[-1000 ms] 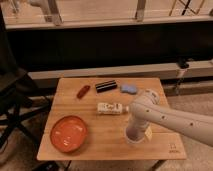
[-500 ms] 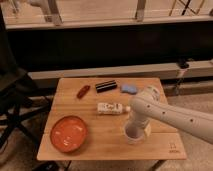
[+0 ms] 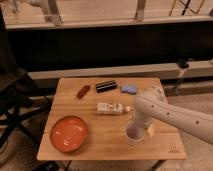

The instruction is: Place the ceramic cup in the ceramic bowl

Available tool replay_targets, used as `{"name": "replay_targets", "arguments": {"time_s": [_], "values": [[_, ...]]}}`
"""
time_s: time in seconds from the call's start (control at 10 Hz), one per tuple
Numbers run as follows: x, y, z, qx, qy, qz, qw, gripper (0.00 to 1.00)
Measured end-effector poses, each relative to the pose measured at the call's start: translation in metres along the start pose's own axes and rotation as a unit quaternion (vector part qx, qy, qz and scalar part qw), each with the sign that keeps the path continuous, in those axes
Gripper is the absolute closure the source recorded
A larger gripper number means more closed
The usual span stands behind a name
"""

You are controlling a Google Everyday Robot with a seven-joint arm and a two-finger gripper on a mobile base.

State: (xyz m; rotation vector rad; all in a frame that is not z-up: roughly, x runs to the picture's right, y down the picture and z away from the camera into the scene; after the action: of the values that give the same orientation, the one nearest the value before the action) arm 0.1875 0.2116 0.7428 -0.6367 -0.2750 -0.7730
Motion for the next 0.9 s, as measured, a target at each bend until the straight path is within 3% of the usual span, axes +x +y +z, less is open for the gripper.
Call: {"name": "replay_targets", "arguments": {"time_s": [0.9], "values": [[0.001,0.024,-0.049,0.039,-0.024,-0.003,0.9989,0.2]]}}
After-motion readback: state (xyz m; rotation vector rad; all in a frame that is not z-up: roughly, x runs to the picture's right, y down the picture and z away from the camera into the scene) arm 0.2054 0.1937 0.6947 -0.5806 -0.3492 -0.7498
